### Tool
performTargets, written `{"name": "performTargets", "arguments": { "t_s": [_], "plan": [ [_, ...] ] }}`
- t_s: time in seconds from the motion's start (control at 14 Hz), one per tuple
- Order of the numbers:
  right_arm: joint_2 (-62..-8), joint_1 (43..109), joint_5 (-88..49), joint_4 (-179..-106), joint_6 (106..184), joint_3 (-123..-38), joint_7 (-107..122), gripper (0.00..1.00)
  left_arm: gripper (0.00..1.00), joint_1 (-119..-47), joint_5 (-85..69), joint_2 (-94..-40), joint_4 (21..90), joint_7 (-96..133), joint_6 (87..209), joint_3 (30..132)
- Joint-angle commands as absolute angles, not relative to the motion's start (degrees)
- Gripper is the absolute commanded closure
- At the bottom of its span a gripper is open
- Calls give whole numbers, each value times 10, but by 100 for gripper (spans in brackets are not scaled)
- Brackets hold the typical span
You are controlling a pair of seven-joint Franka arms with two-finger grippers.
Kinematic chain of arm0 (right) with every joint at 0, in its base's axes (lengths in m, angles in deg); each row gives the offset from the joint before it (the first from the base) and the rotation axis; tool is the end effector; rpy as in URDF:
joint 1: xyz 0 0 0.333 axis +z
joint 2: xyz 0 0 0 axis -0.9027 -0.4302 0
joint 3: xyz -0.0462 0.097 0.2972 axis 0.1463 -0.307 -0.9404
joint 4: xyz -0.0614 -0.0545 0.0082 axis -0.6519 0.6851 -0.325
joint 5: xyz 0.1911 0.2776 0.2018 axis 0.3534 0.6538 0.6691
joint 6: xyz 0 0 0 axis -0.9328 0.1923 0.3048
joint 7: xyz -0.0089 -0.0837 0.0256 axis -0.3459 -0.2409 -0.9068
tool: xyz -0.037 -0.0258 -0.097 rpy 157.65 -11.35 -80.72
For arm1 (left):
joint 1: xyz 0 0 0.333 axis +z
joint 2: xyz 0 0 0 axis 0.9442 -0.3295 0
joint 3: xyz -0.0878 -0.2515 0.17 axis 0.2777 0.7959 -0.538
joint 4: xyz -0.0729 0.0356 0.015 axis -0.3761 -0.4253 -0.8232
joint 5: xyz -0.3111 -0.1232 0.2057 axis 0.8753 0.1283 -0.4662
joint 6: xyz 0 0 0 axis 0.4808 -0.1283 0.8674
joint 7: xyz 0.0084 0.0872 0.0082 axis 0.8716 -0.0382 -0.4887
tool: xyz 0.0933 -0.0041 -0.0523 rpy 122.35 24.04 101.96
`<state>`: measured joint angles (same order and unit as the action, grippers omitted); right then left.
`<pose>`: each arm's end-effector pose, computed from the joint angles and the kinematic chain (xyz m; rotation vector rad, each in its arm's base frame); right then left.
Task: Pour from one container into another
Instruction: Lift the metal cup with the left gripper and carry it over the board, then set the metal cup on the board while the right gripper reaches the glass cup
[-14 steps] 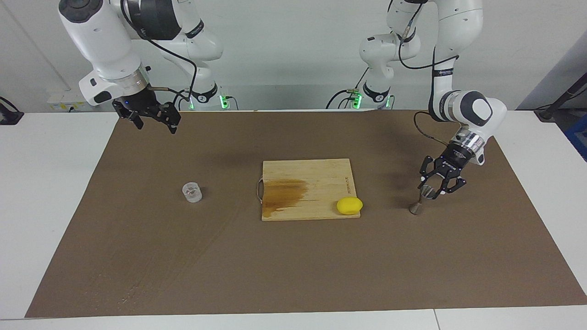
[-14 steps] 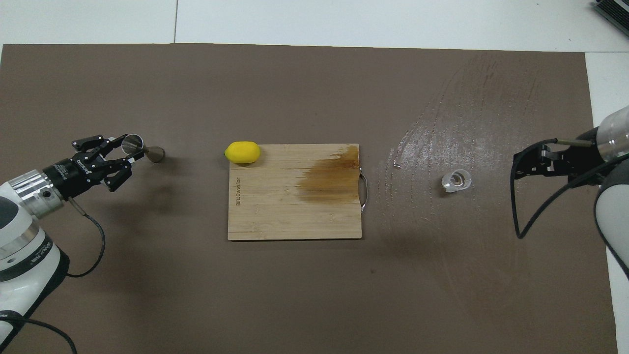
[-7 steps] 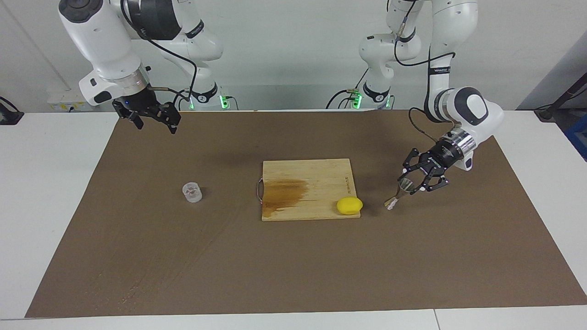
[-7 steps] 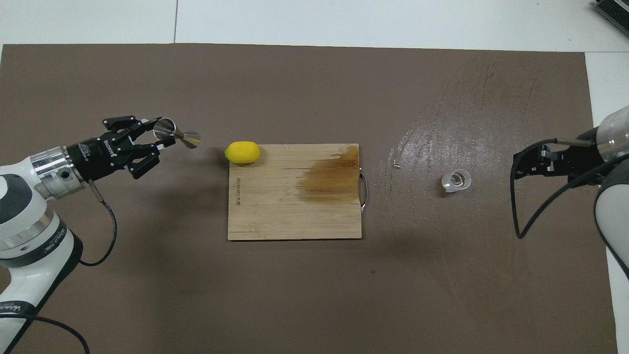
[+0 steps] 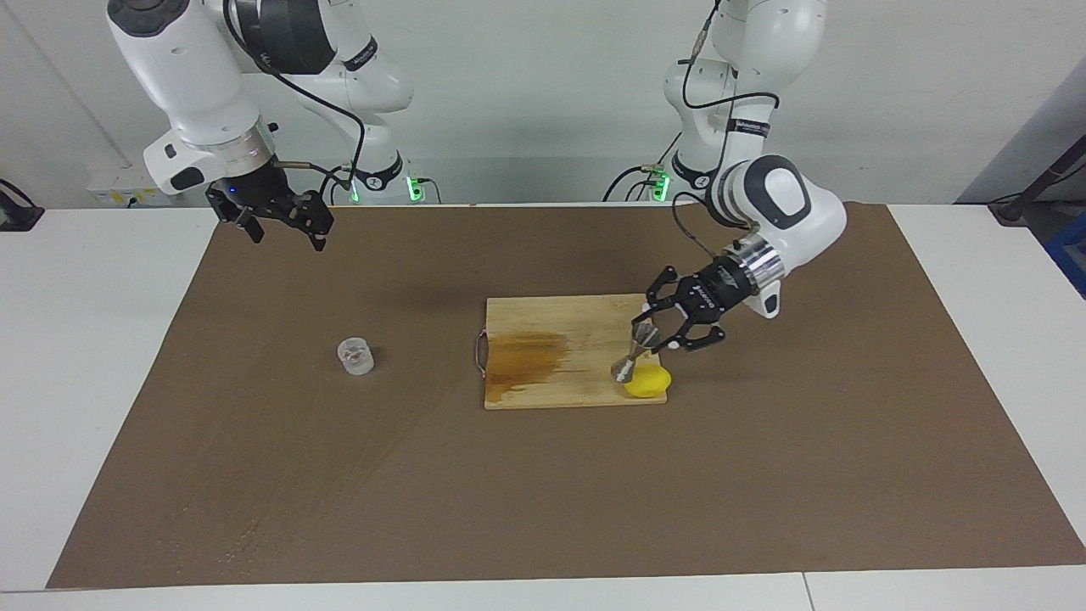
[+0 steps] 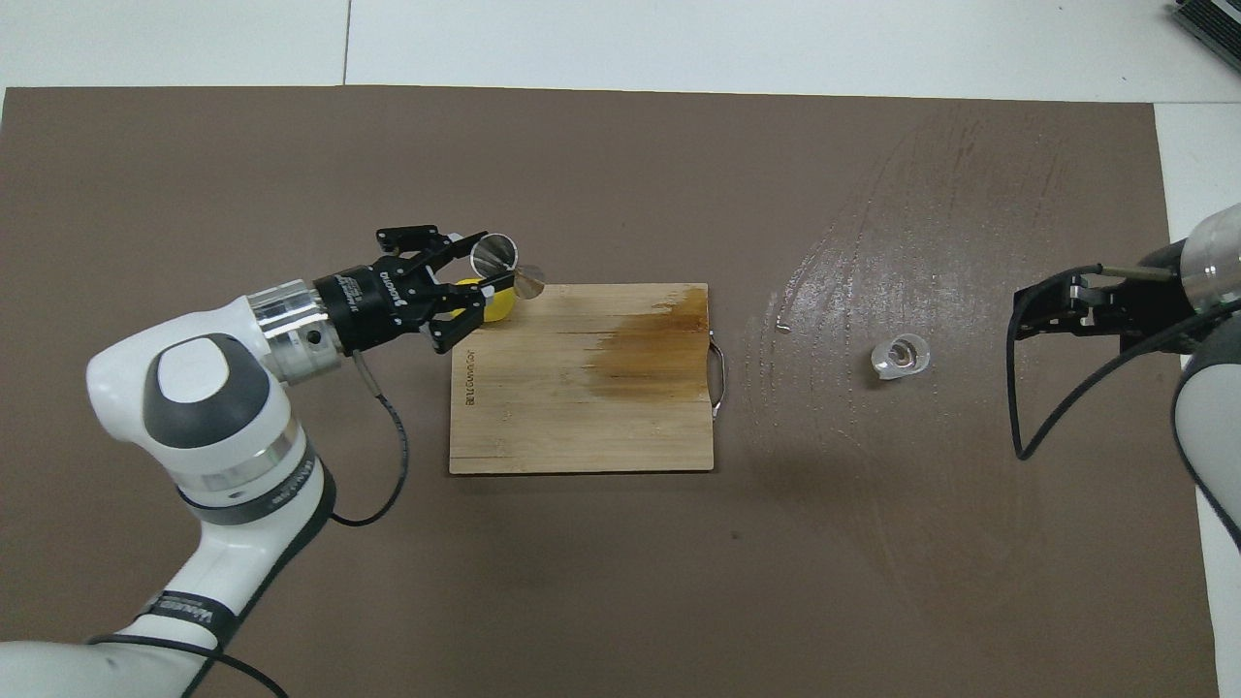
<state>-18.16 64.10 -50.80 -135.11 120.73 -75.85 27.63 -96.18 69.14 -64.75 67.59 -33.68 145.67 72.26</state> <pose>0.5474 0.0232 0.5946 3.1156 -0.2507 -0.0333 0.5446 -0.2116 0.3790 0.9121 1.8134 -0.9022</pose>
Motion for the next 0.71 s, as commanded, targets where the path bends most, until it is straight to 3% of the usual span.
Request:
{"name": "performTargets", "arguments": {
  "t_s": [0.0, 0.36, 0.5, 0.64],
  "plan": [
    [-176, 636, -505, -1357, 1224, -762, 224, 0, 100, -1056, 740, -688, 637, -345, 1554, 713],
    [-172, 641, -494, -1358, 1220, -762, 222, 0, 100, -1142, 775, -742, 589, -342, 1609, 711],
    [-172, 640, -486, -1361, 1240, -762, 276, 7, 100, -1154, 781, -751, 586, -342, 1621, 710],
    [-179, 630, -460, -1361, 1247, -761, 373, 6, 100, -1154, 781, -755, 586, -342, 1621, 710]
  ]
}}
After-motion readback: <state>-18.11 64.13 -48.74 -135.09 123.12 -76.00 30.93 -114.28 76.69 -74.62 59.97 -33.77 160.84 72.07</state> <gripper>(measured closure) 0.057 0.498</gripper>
